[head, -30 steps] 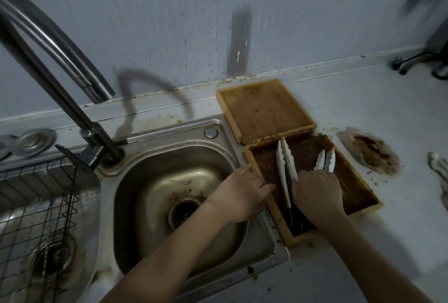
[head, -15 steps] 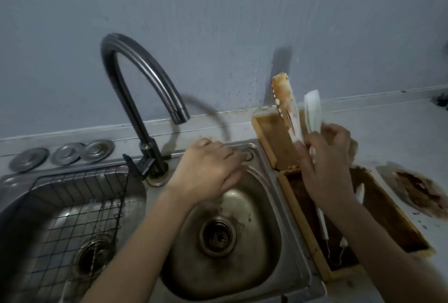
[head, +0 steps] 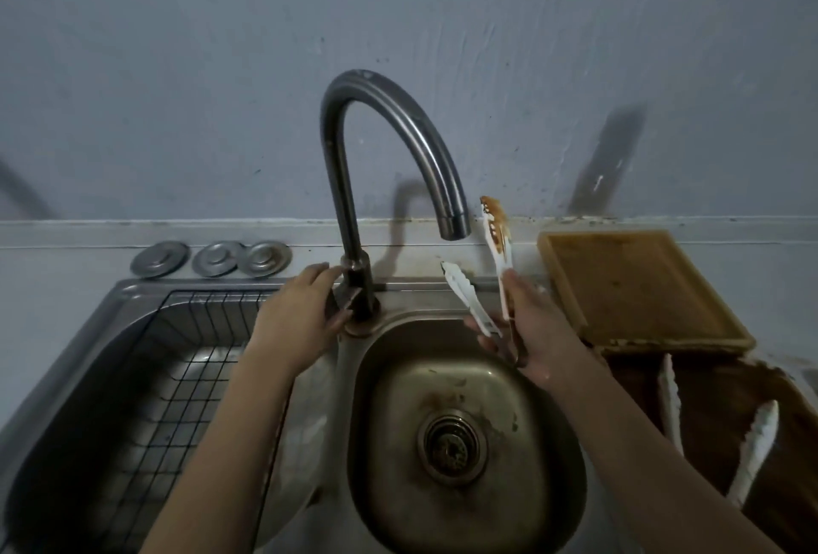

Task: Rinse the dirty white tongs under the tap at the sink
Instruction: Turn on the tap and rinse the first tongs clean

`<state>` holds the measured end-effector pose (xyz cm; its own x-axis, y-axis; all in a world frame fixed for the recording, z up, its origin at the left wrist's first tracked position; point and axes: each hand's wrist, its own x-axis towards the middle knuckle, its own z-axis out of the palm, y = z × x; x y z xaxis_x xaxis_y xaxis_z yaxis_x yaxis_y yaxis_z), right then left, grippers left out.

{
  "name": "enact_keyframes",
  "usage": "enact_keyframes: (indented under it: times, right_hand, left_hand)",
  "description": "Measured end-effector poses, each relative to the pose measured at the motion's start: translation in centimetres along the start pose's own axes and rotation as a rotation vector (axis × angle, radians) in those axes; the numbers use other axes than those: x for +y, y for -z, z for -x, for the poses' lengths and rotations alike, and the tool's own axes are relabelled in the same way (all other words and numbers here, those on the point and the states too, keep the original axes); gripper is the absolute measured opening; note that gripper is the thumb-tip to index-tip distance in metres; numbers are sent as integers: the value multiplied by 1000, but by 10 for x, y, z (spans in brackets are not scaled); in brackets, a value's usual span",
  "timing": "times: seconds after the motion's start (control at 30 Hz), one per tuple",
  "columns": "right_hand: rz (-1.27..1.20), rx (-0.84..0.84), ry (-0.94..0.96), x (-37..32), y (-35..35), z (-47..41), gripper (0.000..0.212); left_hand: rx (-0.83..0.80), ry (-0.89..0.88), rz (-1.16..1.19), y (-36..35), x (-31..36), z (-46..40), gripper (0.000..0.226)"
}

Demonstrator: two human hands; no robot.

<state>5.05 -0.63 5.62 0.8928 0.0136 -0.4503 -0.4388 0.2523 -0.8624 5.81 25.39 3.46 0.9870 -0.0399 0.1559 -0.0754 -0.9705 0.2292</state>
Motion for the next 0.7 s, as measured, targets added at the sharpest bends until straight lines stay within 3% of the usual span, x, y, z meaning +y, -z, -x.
enact_keyframes:
  times: [0.13,0.37,0.7]
  right_hand:
    - [-66,-20,-67,5,-8,-9,23]
    - [-89,-71,-83,12,-9,-8,22]
    - [-94,-114,-78,13,-7,-7,20]
  left_hand:
    - [42,-25,134,-13,-13,-1,52]
    - [245,-104,70,-27,-18,-3,30]
    - [346,-158,59,-31,-24,-2,27]
